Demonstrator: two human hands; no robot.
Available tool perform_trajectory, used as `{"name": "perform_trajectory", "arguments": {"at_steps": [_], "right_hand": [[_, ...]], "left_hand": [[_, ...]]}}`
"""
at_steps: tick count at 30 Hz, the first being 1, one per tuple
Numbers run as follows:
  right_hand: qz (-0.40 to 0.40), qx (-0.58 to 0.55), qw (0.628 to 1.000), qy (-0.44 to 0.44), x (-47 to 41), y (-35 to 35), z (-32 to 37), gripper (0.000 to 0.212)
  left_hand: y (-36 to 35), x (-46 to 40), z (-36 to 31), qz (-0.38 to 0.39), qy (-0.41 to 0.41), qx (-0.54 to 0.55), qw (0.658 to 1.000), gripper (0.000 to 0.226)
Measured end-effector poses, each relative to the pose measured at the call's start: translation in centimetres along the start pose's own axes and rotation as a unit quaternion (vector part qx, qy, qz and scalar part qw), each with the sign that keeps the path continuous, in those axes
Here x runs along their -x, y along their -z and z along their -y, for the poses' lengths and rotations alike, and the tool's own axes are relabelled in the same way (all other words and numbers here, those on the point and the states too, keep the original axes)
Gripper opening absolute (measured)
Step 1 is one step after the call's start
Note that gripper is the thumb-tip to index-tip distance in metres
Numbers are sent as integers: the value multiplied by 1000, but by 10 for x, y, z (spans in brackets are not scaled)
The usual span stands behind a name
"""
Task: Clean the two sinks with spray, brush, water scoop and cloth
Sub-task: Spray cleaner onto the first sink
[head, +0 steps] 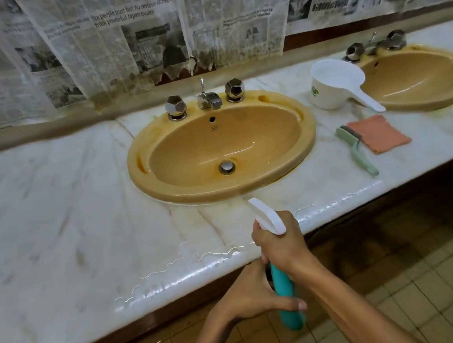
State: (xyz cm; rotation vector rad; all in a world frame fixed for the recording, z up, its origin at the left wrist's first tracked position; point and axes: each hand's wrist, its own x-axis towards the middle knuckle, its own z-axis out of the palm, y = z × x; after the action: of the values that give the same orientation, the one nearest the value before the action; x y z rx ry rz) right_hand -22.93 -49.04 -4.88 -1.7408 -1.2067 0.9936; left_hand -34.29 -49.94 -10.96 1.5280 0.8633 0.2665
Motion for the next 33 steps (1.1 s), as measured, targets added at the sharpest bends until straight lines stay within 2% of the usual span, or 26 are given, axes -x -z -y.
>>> {"name": "perform_trajectory", "arguments": {"at_steps": [2,6,11,13,17,21,26,28,33], "right_hand": [[-12,9,1000,-5,-1,7,-5,9],[15,38,999,17,-6,8,-10,12],[57,62,995,53,-17,-10,-1,7],[82,76,992,55,-21,-22,2,13],[113,67,991,38,-24,-45,6,14],[130,52,990,30,-20,-52,7,18],[72,20,997,8,-18,-30,8,14],[42,21,999,-9,-18,-19,4,19],[-35,-17,998,-57,-14,11,1,13]], "left_hand": [[-4,-8,-1,10,6,-7,1000,72],[-9,-16,-2,22,17,-12,1000,66],[0,-7,-3,-28,29,21,999,51],[3,1,-2,-57,38,41,997,47],[9,15,8,-114,69,68,989,57],[12,22,17,-123,79,56,988,51],[11,10,15,-73,62,46,994,63],[8,-2,13,-37,48,31,998,65],[2,-29,5,48,4,-14,999,70]]}}
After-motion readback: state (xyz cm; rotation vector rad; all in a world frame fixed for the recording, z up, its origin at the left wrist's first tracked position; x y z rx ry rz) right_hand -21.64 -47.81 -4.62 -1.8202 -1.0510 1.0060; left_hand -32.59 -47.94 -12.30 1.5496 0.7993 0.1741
